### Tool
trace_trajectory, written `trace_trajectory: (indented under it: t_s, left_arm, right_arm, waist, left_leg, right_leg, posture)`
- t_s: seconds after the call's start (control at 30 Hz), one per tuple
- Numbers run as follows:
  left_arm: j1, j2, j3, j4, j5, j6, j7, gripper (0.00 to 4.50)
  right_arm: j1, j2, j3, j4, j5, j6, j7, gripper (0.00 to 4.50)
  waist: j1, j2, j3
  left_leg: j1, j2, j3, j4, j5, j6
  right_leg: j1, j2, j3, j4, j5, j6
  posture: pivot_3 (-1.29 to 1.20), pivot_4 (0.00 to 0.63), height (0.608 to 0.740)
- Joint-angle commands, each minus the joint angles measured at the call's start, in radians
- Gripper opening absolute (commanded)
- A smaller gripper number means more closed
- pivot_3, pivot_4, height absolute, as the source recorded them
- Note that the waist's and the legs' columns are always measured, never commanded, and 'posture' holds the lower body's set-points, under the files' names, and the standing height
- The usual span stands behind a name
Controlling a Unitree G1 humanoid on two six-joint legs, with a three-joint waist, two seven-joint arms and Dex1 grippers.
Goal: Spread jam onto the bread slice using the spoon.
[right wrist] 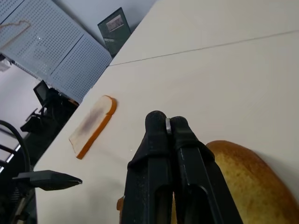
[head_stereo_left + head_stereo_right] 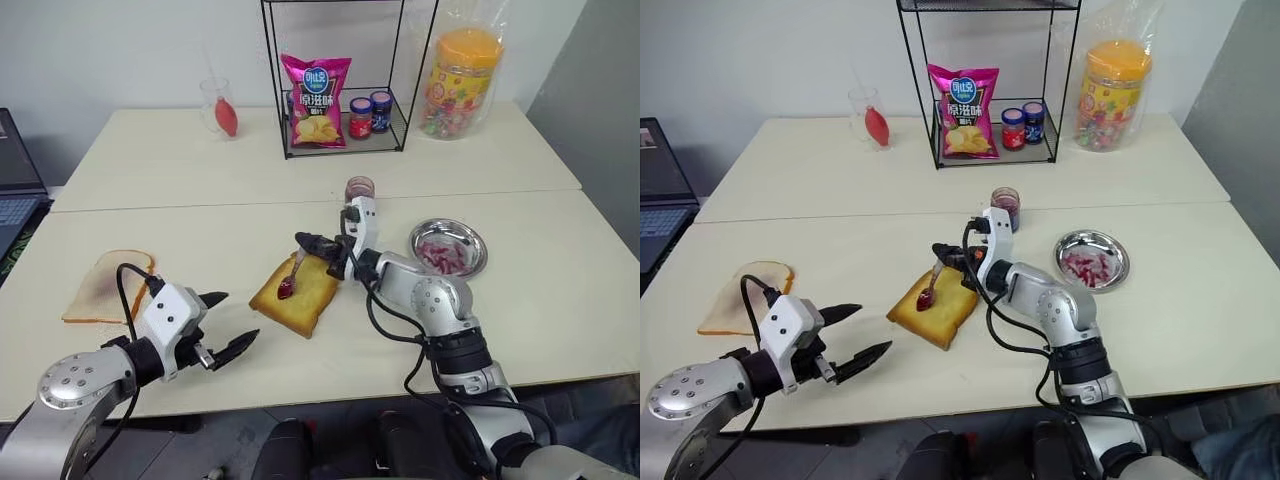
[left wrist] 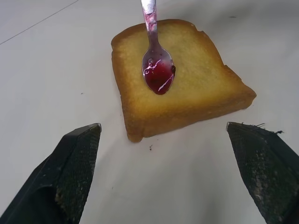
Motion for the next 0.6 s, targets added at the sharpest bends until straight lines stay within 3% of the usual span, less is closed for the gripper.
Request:
trace_trajectory:
  t_s: [0.03, 0.6]
  left_arm:
    - [0.010, 0.001, -0.008, -0.026, 0.008, -0.022, -0.003, 4.50]
    - [0.011, -0.006, -0.031, -0.028, 0.009, -0.024, 0.006, 4.50]
  right_arm:
    - [0.005, -0.048, 0.067, -0.112, -0.070, -0.076, 0.092, 0.03]
    - [0.022, -0.168, 0.201, -0.260, -0.249, -0.243, 0.251, 0.03]
  waist:
    - [0.000, 0.000, 0.000]
    - [0.001, 0.000, 0.000]
  left_leg:
    - [0.000, 0.000, 0.000, 0.000, 0.000, 0.000]
    - [0.000, 0.001, 0.000, 0.000, 0.000, 0.000]
  right_leg:
    - [0.000, 0.000, 0.000, 0.000, 0.000, 0.000]
    - [0.000, 0.001, 0.000, 0.000, 0.000, -0.001]
  posture:
    - [0.00, 0.150, 0.740]
    - [0.00, 0.150, 0.740]
